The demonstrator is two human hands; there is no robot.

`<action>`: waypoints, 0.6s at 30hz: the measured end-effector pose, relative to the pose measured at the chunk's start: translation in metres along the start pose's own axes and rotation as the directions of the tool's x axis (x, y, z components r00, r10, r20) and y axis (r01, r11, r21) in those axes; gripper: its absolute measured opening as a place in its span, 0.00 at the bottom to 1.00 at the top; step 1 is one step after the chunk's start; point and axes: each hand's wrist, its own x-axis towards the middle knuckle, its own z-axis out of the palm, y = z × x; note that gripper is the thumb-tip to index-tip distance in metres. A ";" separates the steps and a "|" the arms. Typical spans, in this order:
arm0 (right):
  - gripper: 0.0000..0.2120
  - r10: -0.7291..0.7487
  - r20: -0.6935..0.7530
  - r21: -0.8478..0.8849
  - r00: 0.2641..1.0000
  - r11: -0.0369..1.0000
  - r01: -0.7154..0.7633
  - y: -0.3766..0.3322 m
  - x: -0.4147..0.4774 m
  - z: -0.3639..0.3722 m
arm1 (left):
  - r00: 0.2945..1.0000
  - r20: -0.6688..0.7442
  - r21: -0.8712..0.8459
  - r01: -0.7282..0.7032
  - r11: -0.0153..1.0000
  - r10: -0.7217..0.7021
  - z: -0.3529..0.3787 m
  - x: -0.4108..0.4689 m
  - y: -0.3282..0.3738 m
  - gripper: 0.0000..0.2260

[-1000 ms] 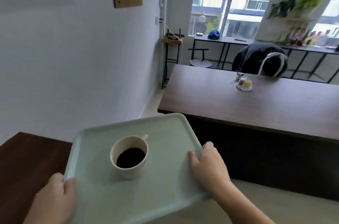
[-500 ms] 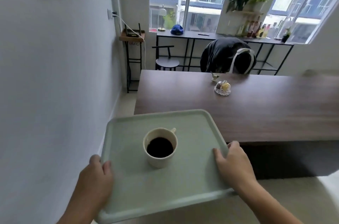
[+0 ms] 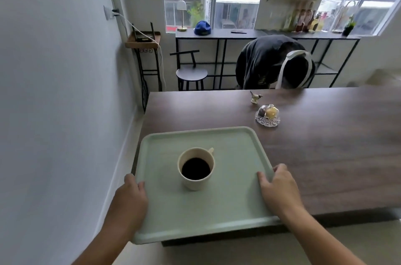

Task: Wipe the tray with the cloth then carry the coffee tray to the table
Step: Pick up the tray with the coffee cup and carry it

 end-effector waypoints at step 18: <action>0.15 0.039 -0.038 -0.261 0.999 0.964 -0.047 0.010 0.183 0.072 | 0.999 0.042 0.343 0.005 0.939 -0.021 0.085 0.145 0.067 0.12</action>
